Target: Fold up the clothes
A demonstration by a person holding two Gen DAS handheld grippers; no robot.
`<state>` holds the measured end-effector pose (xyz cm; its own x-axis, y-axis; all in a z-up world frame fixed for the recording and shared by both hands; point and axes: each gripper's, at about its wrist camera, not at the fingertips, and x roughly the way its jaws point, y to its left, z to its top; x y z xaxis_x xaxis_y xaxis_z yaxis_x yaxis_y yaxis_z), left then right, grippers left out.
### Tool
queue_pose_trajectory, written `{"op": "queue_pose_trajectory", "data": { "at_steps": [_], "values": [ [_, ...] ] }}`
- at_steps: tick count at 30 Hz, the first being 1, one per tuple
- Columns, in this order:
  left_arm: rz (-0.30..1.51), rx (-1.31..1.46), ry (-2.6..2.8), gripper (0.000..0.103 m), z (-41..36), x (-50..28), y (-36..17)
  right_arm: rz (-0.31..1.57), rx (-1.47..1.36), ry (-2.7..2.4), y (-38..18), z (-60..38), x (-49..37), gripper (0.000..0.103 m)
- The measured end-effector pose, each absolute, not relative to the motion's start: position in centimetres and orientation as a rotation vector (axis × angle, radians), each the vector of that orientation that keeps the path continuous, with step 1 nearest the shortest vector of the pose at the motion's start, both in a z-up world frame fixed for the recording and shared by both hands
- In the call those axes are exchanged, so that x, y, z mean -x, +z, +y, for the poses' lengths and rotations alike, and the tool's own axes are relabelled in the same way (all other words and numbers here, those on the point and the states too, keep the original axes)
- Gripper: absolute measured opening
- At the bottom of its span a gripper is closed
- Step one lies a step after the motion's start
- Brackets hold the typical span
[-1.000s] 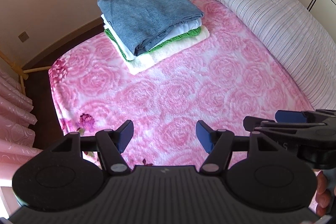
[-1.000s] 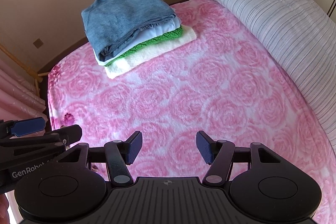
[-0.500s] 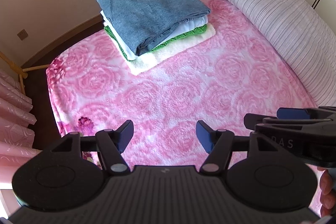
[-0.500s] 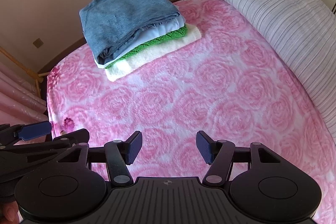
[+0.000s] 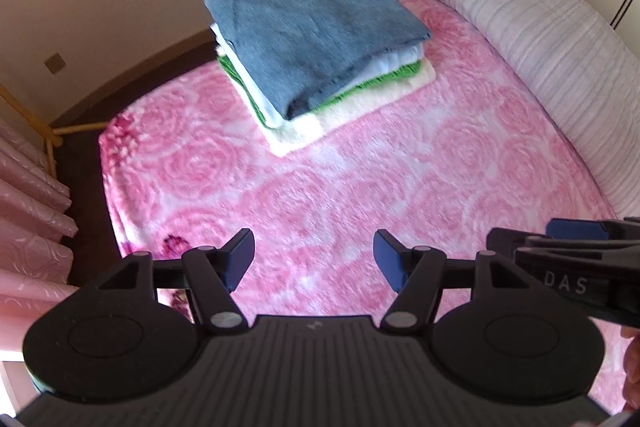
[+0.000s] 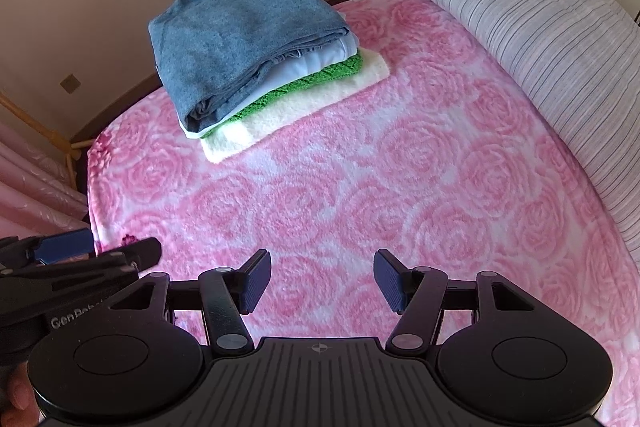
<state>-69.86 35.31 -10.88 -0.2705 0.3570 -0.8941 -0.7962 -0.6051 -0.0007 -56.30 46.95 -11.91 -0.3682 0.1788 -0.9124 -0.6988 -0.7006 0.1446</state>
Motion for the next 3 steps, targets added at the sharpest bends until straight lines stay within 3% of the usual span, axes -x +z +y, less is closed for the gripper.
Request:
{"op": "queue_pose_trajectory", "data": {
  "at_steps": [3],
  "values": [
    [0.588,1.194,1.951,0.062,35.03,70.35,-10.36,0.713,1.299,2.098,-11.62,46.74,56.47,0.061]
  ]
}}
